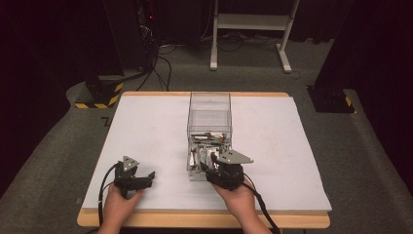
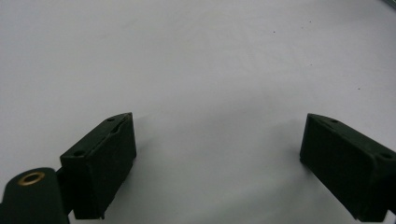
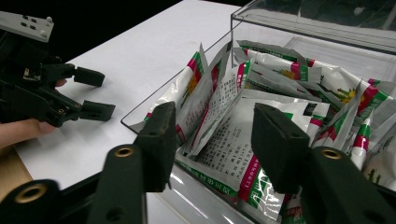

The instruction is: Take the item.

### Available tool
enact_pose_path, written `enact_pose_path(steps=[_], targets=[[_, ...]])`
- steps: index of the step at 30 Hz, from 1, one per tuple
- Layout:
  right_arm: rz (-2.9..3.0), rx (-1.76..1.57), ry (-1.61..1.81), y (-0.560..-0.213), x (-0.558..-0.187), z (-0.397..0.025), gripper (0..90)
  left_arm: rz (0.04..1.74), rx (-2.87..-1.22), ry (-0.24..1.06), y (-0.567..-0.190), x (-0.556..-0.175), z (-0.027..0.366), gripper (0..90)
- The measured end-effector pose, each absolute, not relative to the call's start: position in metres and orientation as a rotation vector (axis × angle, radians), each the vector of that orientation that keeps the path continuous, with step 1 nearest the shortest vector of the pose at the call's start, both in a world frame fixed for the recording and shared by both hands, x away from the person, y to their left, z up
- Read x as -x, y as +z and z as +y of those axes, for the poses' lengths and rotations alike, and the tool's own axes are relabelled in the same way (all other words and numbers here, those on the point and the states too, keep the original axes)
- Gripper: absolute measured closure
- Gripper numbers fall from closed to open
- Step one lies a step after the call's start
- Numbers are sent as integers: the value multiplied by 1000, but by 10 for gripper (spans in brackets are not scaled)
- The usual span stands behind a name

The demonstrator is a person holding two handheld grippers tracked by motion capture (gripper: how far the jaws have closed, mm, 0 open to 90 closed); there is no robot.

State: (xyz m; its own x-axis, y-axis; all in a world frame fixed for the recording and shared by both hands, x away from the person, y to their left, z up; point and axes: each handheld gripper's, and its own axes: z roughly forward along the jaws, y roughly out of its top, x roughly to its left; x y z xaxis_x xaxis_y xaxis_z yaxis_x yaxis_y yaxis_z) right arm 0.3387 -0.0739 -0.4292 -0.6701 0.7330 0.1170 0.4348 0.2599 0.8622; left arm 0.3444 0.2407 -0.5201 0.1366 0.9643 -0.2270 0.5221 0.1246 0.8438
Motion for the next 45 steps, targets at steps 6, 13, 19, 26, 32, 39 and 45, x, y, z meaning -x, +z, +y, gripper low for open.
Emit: enact_pose_path(steps=[6, 13, 19, 26, 32, 39, 45], targets=[[2236, -1095, 1367, -433, -338, -73, 601, 1508, -1524, 621, -520, -344, 241, 107], [2247, -1143, 1381, -434, -337, -73, 703, 1510, -1524, 619, -520, -344, 241, 107], [2244, -1146, 1388, -436, -336, -74, 769, 1507, -1531, 621, -520, -345, 242, 107], [2244, -1143, 1395, -436, -335, -74, 825, 1507, -1527, 621, -520, -345, 241, 107], [2242, -1143, 1409, -435, -335, -75, 865, 1508, -1526, 620, -520, -345, 241, 107], [2241, -1139, 1418, -433, -335, -76, 878, 1508, -1527, 619, -520, -345, 242, 107], [2229, -1143, 1433, -431, -334, -77, 884, 1508, -1524, 619, -520, -345, 241, 107]])
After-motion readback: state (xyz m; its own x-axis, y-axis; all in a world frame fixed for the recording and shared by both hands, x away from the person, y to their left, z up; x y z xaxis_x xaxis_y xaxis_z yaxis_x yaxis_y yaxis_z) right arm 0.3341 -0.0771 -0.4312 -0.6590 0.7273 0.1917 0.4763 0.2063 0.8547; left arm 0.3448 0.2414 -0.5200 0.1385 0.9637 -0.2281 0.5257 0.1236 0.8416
